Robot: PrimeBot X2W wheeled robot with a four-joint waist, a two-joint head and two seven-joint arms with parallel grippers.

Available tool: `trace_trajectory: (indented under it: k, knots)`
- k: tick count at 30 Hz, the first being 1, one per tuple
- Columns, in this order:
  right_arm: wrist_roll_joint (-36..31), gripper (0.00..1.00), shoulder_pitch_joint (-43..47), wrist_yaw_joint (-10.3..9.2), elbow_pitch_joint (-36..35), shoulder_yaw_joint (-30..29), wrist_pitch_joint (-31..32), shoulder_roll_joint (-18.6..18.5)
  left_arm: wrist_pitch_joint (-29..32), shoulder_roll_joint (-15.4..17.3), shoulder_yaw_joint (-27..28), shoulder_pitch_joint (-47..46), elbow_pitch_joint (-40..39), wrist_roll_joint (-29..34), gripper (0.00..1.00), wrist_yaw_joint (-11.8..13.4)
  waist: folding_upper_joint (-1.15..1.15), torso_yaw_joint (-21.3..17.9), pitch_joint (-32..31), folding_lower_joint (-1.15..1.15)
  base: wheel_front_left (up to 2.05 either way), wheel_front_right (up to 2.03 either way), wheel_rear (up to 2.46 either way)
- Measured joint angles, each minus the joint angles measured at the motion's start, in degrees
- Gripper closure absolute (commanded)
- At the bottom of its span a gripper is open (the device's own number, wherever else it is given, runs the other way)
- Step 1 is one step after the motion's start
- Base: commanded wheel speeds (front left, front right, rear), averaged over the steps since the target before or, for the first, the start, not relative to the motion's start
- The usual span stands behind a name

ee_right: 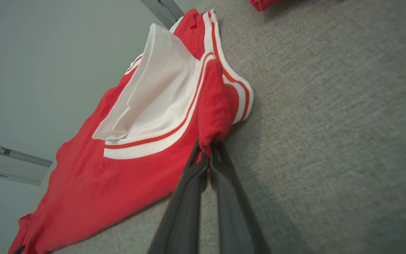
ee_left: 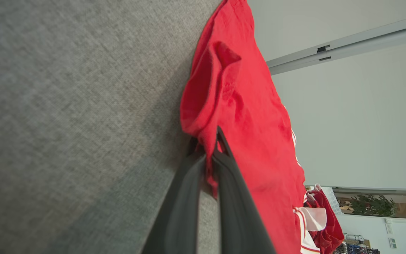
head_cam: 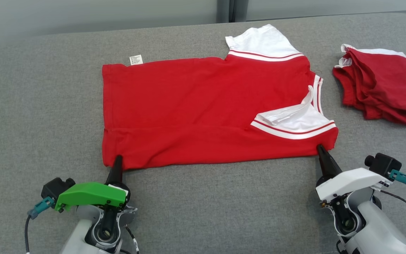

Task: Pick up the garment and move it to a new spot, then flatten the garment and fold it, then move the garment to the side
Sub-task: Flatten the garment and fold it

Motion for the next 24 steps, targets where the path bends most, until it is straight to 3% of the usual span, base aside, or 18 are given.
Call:
trace_trajectory:
  k: [10,24]
  knots:
    - [1.2,1.0,0.1,0.05,-2.6,-2.1,-0.6,-0.4,-1.5,-0.4,1.3,0.0,-1.4,1.9,1.0,-2.4,0.0,0.2,-1.6,0.0,0.0,0.0,0.0]
    - [-1.5,1.0,8.3,0.55,-12.2,0.4,-0.5,-6.3,-2.0,1.2,2.9,8.3,-13.5,5.8,1.0,-3.5,0.0,-0.8,-6.1,0.0,0.0,0.0,0.0]
